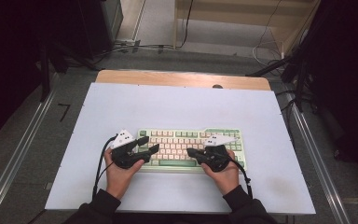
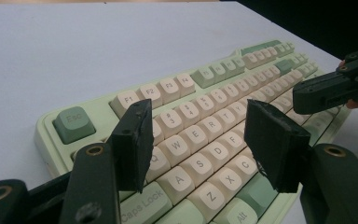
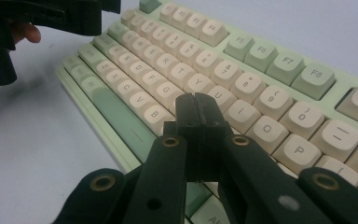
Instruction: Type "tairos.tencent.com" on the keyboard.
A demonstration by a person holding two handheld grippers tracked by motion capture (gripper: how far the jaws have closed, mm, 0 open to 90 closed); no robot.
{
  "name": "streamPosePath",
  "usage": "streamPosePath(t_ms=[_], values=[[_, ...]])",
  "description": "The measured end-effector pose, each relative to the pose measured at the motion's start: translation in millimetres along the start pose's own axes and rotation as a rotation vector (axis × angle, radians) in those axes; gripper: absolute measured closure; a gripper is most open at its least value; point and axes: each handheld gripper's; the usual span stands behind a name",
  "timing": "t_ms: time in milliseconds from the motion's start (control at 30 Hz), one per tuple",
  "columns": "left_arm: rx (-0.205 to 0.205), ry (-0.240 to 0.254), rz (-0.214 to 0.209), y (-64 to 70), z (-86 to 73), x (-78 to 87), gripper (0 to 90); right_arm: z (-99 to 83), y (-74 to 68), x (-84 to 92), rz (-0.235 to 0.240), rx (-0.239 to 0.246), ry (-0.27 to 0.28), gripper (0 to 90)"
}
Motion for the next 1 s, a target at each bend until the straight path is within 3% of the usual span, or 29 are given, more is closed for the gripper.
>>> streamPosePath(t_ms=[533, 633, 867, 1000], values=[[0.001, -0.002, 0.000, -0.3, -0.2, 0.1, 43.5, -6.1, -2.3, -10.5, -0.020, 0.036, -0.064, 87.6], [0.002, -0.002, -0.001, -0.3, -0.1, 0.2, 43.5, -5.9, -2.1, -10.6, -0.021, 0.025, -0.065, 87.5], [0.006, 0.003, 0.003, -1.5, 0.4, 1.2, 43.5, 6.6, 4.3, 9.8, -0.002, -0.025, 0.055, 81.8], [0.005, 0.004, 0.001, -0.9, 0.3, 1.0, 43.5, 8.9, 11.0, 17.6, -0.010, -0.059, 0.087, 70.9]])
Point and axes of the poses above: each handheld gripper's, and its own axes: x roughly backward along the jaws, z roughly out of its top, y roughly to its right, and after that the axes turned 12 degrees about y, right-handed
